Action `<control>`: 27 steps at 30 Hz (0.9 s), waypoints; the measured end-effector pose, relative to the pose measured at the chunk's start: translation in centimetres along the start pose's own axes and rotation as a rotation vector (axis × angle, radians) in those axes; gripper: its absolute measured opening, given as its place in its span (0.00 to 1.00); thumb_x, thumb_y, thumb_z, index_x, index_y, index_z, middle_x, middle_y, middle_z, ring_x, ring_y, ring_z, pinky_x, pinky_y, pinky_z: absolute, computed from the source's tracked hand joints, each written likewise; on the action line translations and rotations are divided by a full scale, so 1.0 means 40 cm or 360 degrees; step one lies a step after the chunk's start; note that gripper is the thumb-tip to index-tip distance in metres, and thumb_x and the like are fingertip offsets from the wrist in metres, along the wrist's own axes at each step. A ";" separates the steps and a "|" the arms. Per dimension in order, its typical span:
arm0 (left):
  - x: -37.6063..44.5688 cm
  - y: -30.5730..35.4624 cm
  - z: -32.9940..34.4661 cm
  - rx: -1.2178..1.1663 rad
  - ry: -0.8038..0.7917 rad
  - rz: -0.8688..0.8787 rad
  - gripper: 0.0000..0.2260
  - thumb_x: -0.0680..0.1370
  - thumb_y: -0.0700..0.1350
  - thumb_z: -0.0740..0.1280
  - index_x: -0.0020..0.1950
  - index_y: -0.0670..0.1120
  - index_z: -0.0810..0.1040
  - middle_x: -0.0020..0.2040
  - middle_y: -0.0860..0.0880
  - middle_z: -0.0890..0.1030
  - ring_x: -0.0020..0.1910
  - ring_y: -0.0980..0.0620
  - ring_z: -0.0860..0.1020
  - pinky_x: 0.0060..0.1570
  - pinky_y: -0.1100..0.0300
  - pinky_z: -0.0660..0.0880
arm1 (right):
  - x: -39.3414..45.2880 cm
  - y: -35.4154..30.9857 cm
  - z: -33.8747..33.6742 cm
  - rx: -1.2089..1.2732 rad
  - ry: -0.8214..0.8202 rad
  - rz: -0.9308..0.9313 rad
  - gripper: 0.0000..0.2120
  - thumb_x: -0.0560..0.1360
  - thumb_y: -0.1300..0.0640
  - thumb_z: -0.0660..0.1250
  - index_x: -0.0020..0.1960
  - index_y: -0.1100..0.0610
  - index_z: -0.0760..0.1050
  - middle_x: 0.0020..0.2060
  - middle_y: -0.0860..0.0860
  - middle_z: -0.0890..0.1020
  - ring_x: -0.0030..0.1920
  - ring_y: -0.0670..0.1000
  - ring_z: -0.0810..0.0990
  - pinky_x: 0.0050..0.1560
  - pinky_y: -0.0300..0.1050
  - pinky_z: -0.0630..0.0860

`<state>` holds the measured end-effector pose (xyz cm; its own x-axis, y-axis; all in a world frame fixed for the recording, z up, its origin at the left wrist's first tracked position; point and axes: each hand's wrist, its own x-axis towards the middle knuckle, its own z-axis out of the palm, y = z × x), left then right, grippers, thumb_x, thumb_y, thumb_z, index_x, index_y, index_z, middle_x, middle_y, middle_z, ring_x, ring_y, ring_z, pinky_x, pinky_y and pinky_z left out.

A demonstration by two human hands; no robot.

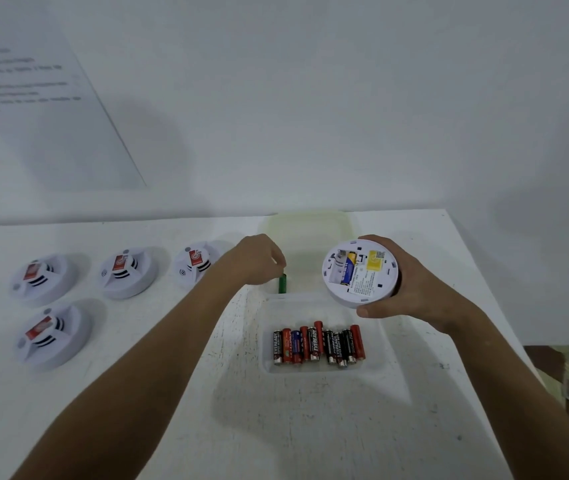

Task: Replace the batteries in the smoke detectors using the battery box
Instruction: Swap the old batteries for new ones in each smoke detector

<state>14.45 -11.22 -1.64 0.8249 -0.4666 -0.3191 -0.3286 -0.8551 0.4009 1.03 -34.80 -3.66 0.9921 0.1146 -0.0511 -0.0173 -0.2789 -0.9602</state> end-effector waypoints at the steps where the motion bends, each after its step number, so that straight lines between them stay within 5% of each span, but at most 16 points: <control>1: -0.015 0.005 -0.006 -0.0002 0.0065 0.0001 0.12 0.77 0.43 0.66 0.60 0.47 0.81 0.66 0.49 0.77 0.61 0.50 0.75 0.54 0.64 0.68 | -0.004 -0.003 0.001 0.0000 0.0005 -0.0008 0.44 0.58 0.62 0.81 0.68 0.44 0.68 0.59 0.38 0.78 0.61 0.41 0.77 0.53 0.38 0.80; 7: -0.115 0.079 -0.048 -0.0222 0.0417 0.0271 0.09 0.76 0.48 0.67 0.56 0.53 0.79 0.62 0.49 0.72 0.51 0.53 0.75 0.48 0.62 0.68 | -0.016 -0.030 0.013 0.0009 -0.0033 -0.0078 0.45 0.58 0.64 0.81 0.70 0.46 0.67 0.60 0.40 0.78 0.62 0.42 0.77 0.53 0.38 0.79; 12: -0.176 0.134 -0.059 -0.0420 0.0047 0.0559 0.12 0.75 0.46 0.71 0.55 0.58 0.77 0.60 0.51 0.71 0.58 0.55 0.71 0.43 0.77 0.66 | -0.017 -0.054 0.030 0.0037 -0.0091 -0.0153 0.45 0.58 0.66 0.81 0.70 0.47 0.68 0.60 0.43 0.79 0.61 0.46 0.78 0.53 0.41 0.80; 20: -0.195 0.116 -0.056 -0.0349 0.0038 0.0577 0.19 0.71 0.50 0.76 0.60 0.56 0.75 0.59 0.52 0.73 0.55 0.54 0.75 0.50 0.64 0.76 | -0.020 -0.077 0.045 0.0004 -0.0220 -0.0204 0.44 0.59 0.66 0.81 0.70 0.47 0.67 0.61 0.44 0.77 0.62 0.47 0.77 0.55 0.42 0.80; 27: -0.194 0.121 -0.028 -0.0286 0.0008 0.0514 0.18 0.73 0.48 0.74 0.59 0.54 0.72 0.57 0.52 0.69 0.56 0.53 0.73 0.52 0.61 0.74 | -0.017 -0.073 0.050 0.0014 -0.0257 -0.0186 0.43 0.61 0.70 0.80 0.69 0.48 0.67 0.60 0.44 0.77 0.62 0.46 0.77 0.55 0.43 0.80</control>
<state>6.98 -11.47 3.74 0.6941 -0.7046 -0.1476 -0.4868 -0.6104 0.6248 0.17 -32.16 -1.38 0.9547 0.2972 0.0181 0.0950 -0.2466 -0.9645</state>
